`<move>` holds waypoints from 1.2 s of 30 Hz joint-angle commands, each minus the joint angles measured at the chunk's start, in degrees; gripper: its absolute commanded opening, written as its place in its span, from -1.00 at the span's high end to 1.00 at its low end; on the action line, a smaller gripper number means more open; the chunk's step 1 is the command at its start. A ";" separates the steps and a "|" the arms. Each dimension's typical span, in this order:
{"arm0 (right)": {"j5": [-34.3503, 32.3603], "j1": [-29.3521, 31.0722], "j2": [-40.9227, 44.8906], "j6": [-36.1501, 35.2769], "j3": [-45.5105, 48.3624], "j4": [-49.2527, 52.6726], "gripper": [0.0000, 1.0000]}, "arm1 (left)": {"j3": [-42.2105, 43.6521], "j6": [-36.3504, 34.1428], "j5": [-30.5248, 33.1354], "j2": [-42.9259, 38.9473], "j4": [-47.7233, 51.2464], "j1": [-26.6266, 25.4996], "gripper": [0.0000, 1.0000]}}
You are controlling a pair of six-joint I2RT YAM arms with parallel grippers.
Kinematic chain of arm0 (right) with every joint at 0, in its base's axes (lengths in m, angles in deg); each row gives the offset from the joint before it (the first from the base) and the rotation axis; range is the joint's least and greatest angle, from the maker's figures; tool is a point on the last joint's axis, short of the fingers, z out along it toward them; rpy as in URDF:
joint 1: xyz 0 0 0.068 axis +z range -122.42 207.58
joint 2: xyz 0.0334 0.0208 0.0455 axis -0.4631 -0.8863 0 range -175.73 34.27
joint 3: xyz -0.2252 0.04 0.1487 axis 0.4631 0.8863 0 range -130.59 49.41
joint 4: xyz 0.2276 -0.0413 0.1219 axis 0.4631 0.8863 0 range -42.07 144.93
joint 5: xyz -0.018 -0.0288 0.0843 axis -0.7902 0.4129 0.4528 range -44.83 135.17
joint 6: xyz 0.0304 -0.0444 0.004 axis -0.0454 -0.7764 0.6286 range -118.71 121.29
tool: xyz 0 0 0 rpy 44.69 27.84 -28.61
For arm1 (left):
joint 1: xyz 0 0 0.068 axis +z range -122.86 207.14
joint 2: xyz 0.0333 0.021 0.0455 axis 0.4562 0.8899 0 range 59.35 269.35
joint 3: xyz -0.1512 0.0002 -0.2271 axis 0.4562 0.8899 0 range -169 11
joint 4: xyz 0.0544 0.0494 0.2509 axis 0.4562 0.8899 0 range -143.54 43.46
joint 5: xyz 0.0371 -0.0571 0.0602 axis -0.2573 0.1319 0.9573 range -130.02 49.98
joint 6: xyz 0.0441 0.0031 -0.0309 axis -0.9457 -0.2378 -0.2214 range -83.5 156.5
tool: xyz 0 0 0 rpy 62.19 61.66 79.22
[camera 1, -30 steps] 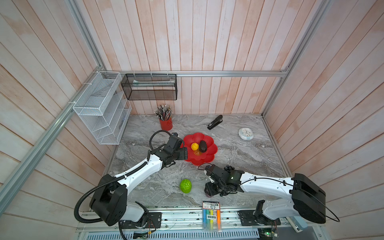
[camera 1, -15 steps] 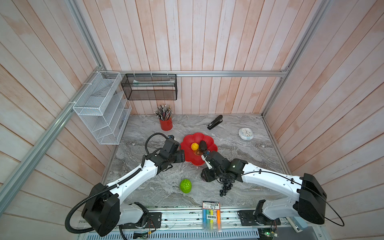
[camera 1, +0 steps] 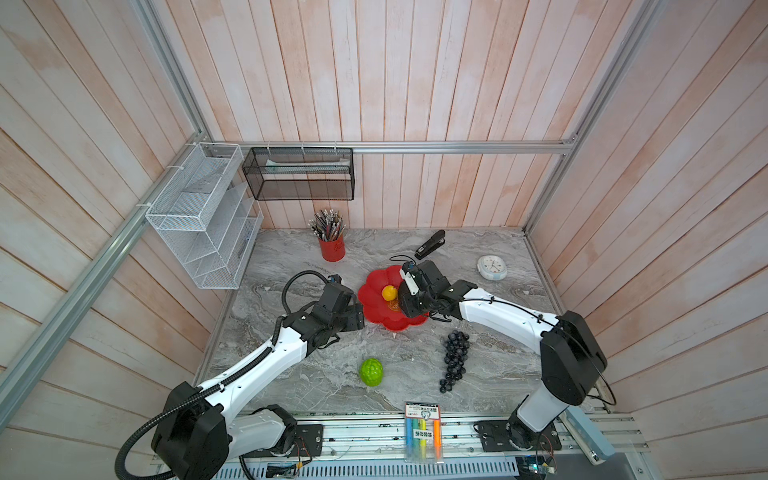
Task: Place and organize the fake fruits in the fruit bowl
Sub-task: 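Place the purple fruit in the bowl while the left gripper reaches for green fruit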
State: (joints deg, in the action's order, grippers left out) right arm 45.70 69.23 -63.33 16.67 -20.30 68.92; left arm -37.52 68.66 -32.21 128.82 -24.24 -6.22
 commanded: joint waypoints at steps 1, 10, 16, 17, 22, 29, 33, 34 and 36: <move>2.77 -0.86 -3.51 -2.21 -3.01 -2.82 0.21 | 1.42 1.03 -0.27 -2.30 1.73 0.23 -0.67; 2.45 -1.61 -9.42 -3.07 -4.22 -4.29 0.20 | 2.32 1.70 -0.92 -5.02 5.25 0.23 -0.67; 3.14 -2.10 -10.26 -2.90 -2.39 -6.32 0.13 | 1.62 0.04 -7.20 -5.06 8.05 0.13 -0.67; 3.15 -2.10 -10.56 -2.90 -2.36 -6.48 0.12 | 1.42 -0.23 -8.06 -4.95 8.71 0.06 -0.67; 3.62 -2.34 -12.33 -2.76 -2.28 -7.49 0.05 | 0.87 -0.54 -12.07 -4.55 11.66 -1.31 -0.67; 3.49 -2.62 -12.72 -3.24 -1.39 -8.43 -0.13 | 1.06 1.82 -12.66 -3.75 14.07 -6.84 -0.65; 2.66 -2.62 -11.38 -3.76 -0.88 -8.08 -0.39 | 1.28 3.49 -12.25 -4.08 15.49 -9.64 -0.64; 2.47 -2.63 -10.79 -3.92 -0.86 -7.88 -0.45 | 1.46 3.69 -12.37 -4.40 15.67 -10.07 -0.64; 2.14 -2.62 -9.71 -4.38 -1.10 -7.11 -0.51 | 1.58 4.00 -12.30 -4.70 16.39 -10.61 -0.68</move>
State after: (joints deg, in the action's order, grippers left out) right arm 48.72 66.81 -75.11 13.28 -21.74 61.32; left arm -35.70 71.22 -44.32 124.89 -9.92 -16.21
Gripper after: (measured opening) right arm 0.748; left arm 0.838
